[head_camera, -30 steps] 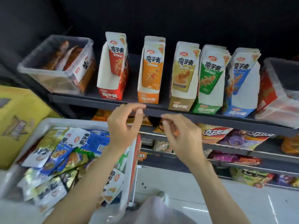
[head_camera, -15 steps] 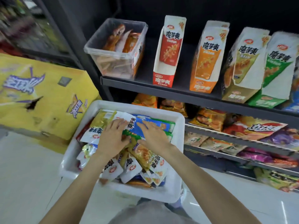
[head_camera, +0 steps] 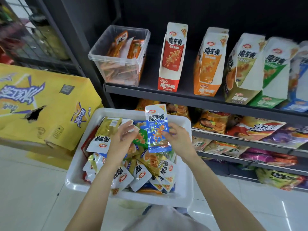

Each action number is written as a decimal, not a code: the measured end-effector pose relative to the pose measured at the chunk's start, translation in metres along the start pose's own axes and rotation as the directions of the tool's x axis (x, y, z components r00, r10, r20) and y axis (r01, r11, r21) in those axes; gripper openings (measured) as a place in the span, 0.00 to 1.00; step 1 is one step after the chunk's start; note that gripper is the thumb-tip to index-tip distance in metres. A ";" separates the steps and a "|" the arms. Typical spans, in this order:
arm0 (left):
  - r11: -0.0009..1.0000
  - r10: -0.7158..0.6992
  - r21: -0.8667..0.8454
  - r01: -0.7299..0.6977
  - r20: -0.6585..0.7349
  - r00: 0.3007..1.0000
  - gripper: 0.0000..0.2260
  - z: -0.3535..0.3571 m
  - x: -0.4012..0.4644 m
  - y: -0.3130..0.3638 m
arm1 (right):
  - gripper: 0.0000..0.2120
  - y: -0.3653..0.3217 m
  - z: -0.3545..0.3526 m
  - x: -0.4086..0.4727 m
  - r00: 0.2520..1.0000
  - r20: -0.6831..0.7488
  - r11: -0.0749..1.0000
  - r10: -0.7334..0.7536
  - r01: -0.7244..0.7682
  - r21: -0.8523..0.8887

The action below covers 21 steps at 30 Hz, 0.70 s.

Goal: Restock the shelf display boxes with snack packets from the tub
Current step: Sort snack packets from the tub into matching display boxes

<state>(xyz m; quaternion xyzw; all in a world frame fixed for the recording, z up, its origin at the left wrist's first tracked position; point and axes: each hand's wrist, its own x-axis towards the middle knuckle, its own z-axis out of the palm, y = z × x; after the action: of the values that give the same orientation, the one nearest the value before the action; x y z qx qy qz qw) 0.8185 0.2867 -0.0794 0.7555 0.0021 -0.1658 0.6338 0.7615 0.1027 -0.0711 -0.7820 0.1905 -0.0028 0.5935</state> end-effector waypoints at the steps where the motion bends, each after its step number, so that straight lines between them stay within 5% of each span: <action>1: 0.998 -0.034 -0.057 0.039 0.087 0.996 0.20 0.005 -0.003 0.004 | 0.09 -0.004 -0.005 -0.002 0.999 -0.001 0.989 0.043 -0.042 0.139; 4: 0.998 -0.022 -0.053 0.034 0.215 0.976 0.21 0.022 -0.009 0.015 | 0.13 -0.009 -0.013 -0.009 0.998 0.055 0.944 0.040 -0.055 0.327; 12: 0.929 0.193 0.222 -0.298 0.397 0.897 0.25 0.057 -0.006 0.037 | 0.23 -0.012 -0.069 -0.014 0.984 -0.171 0.976 -0.050 0.085 0.202; 15: 0.783 0.265 0.386 -0.487 0.501 0.824 0.26 0.078 -0.003 0.053 | 0.23 -0.010 -0.112 -0.018 0.967 -0.222 0.992 -0.123 0.120 -0.027; 18: 0.571 0.388 0.455 -0.683 0.583 0.714 0.22 0.112 0.000 0.071 | 0.08 -0.011 -0.155 -0.028 0.944 -0.237 0.949 -0.229 0.162 -0.271; 21: 0.456 0.503 0.354 -0.817 0.655 0.565 0.20 0.156 0.005 0.087 | 0.05 -0.014 -0.198 -0.044 0.921 -0.314 0.964 -0.231 0.173 -0.202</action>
<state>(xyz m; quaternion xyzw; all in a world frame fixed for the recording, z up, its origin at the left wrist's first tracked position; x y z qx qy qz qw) 0.8030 0.1195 -0.0196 0.7914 -0.5071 -0.0602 0.3361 0.6794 -0.0645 0.0096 -0.8335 0.2060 -0.1808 0.4798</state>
